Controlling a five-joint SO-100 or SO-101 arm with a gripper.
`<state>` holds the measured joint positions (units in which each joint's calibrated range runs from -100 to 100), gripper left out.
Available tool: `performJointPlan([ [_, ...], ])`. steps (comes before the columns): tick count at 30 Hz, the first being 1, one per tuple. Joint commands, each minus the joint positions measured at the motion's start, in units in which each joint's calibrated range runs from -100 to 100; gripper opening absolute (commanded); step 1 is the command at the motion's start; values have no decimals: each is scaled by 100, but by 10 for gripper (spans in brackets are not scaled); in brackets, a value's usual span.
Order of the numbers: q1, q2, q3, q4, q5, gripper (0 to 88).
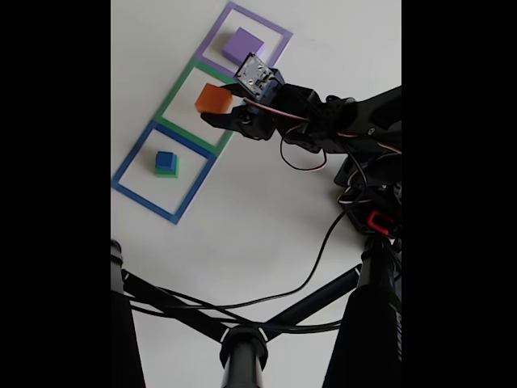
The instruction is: Tower of hanoi
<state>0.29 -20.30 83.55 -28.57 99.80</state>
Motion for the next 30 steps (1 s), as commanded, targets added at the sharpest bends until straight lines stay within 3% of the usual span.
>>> performJointPlan([
  [1, 115, 468, 218, -1167, 20, 125],
  [8, 182, 1695, 490, -2827, 20, 123],
  [30, 173, 4037, -946, -3936, 20, 129],
])
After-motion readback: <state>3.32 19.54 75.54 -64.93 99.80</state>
